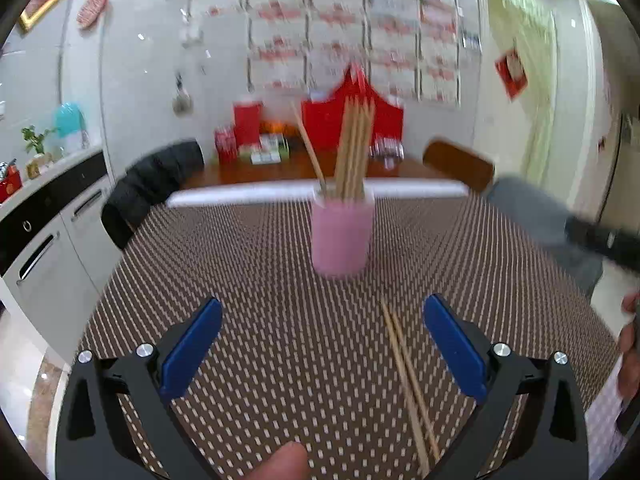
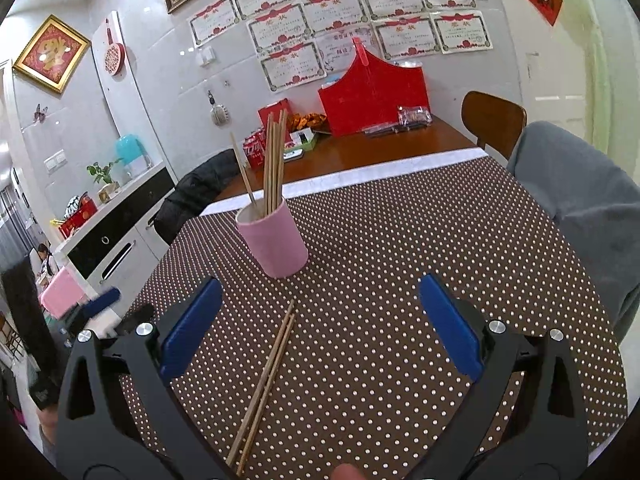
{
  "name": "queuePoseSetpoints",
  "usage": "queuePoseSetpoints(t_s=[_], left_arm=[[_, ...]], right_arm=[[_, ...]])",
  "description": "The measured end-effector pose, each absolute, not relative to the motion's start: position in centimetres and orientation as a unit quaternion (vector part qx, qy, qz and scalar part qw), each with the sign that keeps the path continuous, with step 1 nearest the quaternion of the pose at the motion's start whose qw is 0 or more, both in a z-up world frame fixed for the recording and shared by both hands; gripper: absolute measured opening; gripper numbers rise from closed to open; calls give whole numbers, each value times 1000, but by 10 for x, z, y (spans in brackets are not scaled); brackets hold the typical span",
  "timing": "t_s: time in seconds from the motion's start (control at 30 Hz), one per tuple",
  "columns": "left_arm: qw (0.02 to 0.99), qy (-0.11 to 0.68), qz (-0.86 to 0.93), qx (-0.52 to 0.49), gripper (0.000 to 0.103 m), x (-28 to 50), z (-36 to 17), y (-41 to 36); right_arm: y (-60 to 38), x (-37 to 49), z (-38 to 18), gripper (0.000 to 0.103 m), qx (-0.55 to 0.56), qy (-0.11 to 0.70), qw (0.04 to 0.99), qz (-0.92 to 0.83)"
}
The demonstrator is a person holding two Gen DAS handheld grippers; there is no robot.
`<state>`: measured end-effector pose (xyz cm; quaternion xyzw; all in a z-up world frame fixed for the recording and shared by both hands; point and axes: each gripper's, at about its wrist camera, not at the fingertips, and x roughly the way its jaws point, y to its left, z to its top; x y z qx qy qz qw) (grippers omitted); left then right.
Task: Organize utensils
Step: 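Move both grippers back over the last chopsticks on the tablecloth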
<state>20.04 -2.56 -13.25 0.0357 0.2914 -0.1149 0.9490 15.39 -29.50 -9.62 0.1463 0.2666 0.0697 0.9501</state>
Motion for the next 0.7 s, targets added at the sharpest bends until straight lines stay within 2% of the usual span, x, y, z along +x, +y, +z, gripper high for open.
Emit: queuePoseSetpoints(t_s=[0.27, 0.7], left_arm=[[901, 399, -143, 95, 99, 202, -191, -54], [871, 453, -143, 127, 99, 206, -234, -65]], right_arm=[[-304, 155, -118, 97, 156, 293, 941, 63], [-316, 158, -143, 97, 171, 322, 930, 56]])
